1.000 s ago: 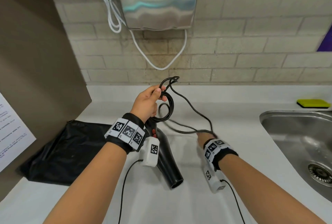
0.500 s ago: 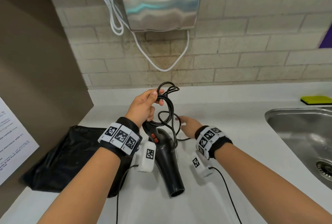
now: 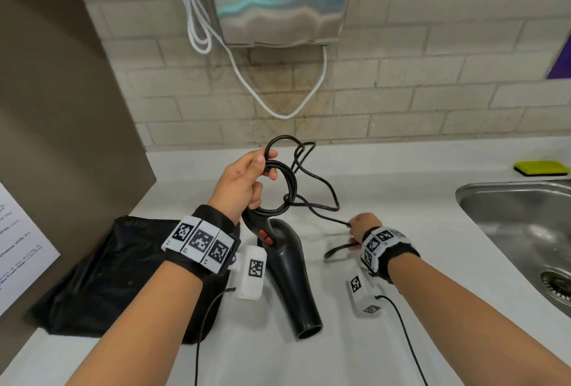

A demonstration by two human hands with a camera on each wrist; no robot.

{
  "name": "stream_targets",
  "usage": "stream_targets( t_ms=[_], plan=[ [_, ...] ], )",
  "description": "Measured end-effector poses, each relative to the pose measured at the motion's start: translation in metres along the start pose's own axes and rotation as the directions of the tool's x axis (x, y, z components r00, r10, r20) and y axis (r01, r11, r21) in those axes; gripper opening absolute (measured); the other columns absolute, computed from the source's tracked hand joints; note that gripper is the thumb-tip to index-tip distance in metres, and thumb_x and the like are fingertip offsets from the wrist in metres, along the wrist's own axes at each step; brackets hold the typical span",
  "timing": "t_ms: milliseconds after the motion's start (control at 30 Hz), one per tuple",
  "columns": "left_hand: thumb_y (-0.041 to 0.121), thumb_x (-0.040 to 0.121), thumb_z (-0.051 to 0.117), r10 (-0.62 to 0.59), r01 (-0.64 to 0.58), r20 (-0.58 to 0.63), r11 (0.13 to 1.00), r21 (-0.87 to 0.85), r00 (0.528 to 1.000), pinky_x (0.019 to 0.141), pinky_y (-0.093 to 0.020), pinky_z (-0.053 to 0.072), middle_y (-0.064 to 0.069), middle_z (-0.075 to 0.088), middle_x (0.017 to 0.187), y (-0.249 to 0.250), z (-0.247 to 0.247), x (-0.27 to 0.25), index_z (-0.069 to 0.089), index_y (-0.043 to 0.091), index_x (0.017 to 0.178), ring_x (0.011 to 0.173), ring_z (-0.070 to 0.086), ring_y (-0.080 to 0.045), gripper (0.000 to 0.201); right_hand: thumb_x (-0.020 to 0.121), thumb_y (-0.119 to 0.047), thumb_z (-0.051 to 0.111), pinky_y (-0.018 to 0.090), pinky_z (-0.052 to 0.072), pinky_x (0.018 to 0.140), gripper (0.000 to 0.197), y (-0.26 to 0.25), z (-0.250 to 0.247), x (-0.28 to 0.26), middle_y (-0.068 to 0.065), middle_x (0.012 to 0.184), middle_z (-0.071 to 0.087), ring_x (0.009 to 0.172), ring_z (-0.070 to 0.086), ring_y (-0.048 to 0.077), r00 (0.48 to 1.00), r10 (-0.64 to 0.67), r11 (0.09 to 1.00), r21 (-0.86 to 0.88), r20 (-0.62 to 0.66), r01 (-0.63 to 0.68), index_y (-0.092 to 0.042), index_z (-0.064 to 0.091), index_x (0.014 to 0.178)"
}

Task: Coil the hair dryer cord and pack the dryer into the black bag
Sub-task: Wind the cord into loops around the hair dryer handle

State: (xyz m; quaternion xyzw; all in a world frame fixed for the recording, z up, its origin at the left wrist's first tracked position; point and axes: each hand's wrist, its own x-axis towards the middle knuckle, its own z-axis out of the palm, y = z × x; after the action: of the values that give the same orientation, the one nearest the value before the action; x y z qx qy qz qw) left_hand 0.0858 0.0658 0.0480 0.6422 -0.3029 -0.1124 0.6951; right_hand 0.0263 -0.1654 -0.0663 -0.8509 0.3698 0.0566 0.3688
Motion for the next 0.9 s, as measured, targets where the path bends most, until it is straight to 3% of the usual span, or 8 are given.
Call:
stream_targets(
  t_ms=[67,200,333,467,533,600,767,900],
  plan=[
    [0.024,0.100,0.034,0.010,-0.010,0.014,1.000,-0.016,1.000,0.035,-0.015,0.024,0.011,0.058,0.065,0.000,0.000,-0.002,0.060,0.022,0.102,0.033,0.024,-0.003,0.026,0.091,-0.035,0.052,0.026,0.046,0.092,0.023,0.007,0.001,-0.008,0.007,0.115,0.063,0.105,0.060,0.022,1.000,-0.008,0.970,-0.244,-0.017,0.004,-0.014,0.059,0.098],
    [0.023,0.100,0.034,0.020,-0.021,-0.019,0.999,-0.030,1.000,0.035,-0.014,0.025,0.004,0.055,0.072,0.000,-0.002,-0.004,0.060,0.023,0.102,0.032,0.024,-0.003,0.027,0.088,-0.025,0.054,0.023,0.046,0.088,0.026,0.015,0.001,-0.009,0.006,0.114,0.065,0.106,0.060,0.021,0.995,0.094,0.955,-0.279,-0.024,-0.097,-0.009,0.066,0.105],
    [0.024,0.100,0.034,0.002,-0.002,-0.021,1.000,-0.020,1.000,0.036,-0.015,0.025,0.005,0.055,0.070,-0.001,-0.005,0.000,0.060,0.023,0.102,0.033,0.023,-0.003,0.026,0.096,-0.019,0.041,0.025,0.045,0.088,0.030,-0.005,-0.002,-0.017,0.008,0.118,0.060,0.108,0.057,0.022,0.996,-0.050,0.952,-0.304,-0.068,0.027,-0.007,0.058,0.118],
    [0.025,0.100,0.034,-0.006,0.006,0.006,1.000,-0.012,1.000,0.036,-0.015,0.025,0.012,0.058,0.063,0.000,0.001,0.004,0.060,0.023,0.101,0.033,0.023,-0.004,0.026,0.097,-0.017,0.034,0.033,0.042,0.097,0.033,-0.040,-0.002,-0.023,0.014,0.120,0.059,0.109,0.055,0.029,0.938,-0.259,0.951,0.111,-0.229,0.289,-0.009,0.054,0.122],
    [0.025,0.100,0.035,-0.003,0.003,0.003,1.000,-0.008,1.000,0.035,-0.014,0.024,0.012,0.057,0.063,0.000,0.004,0.005,0.060,0.024,0.101,0.033,0.023,-0.004,0.026,0.098,-0.017,0.028,0.024,0.045,0.075,0.036,-0.054,-0.002,-0.036,0.011,0.099,0.064,0.083,0.056,0.020,0.909,-0.334,0.804,0.428,-0.250,0.413,-0.004,0.056,0.119],
    [0.025,0.100,0.035,-0.004,0.004,-0.005,1.000,0.003,1.000,0.035,-0.015,0.024,0.008,0.056,0.066,0.001,0.005,0.006,0.060,0.023,0.102,0.032,0.024,-0.004,0.026,0.101,-0.023,0.023,0.016,0.036,0.054,0.038,-0.068,-0.009,-0.053,0.004,0.083,0.062,0.063,0.044,0.010,0.916,-0.328,0.627,0.672,-0.232,0.395,-0.008,0.057,0.111],
    [0.024,0.101,0.034,-0.014,0.014,-0.010,0.999,0.030,1.000,0.035,-0.015,0.023,0.002,0.053,0.071,0.004,0.006,0.008,0.058,0.021,0.102,0.031,0.024,-0.003,0.025,0.098,-0.018,0.038,0.016,0.031,0.044,0.023,-0.082,-0.025,-0.070,-0.001,0.076,0.056,0.052,0.037,0.009,0.865,-0.425,0.363,0.826,-0.266,0.432,-0.017,0.057,0.085],
    [0.022,0.100,0.035,-0.017,0.017,-0.005,0.999,0.027,1.000,0.035,-0.016,0.023,0.007,0.055,0.067,0.004,0.012,0.010,0.059,0.022,0.099,0.031,0.025,-0.003,0.024,0.091,-0.005,0.050,0.018,0.034,0.048,0.018,-0.092,-0.019,-0.080,-0.003,0.071,0.055,0.051,0.043,0.006,0.811,-0.471,0.312,0.794,-0.348,0.522,-0.017,0.052,0.078]
  ],
)
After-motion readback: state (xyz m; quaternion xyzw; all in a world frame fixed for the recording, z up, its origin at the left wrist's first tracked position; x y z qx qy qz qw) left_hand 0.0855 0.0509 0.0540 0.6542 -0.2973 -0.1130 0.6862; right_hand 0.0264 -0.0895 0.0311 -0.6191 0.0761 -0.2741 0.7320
